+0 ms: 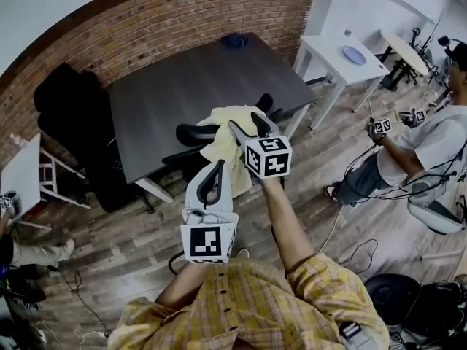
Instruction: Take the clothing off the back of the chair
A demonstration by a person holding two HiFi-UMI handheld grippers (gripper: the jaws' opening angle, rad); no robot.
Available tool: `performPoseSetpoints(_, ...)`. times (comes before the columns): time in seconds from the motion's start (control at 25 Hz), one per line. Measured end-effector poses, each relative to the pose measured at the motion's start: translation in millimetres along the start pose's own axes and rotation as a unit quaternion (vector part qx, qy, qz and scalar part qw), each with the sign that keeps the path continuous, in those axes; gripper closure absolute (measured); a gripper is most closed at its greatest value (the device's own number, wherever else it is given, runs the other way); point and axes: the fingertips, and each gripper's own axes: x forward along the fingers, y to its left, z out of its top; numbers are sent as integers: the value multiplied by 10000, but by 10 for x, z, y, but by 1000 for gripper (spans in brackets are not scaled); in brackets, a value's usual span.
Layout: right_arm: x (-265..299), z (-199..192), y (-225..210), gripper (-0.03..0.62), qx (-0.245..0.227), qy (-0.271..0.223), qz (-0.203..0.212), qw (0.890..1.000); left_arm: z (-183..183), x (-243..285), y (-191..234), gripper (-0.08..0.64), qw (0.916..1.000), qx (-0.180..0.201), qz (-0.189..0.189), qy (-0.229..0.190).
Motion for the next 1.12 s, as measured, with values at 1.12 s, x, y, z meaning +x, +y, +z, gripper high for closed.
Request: performPoseSetpoints(1.12, -27, -54, 49, 463, 5, -33, -13, 10000, -6, -150, 37, 560, 9999, 74, 82, 39)
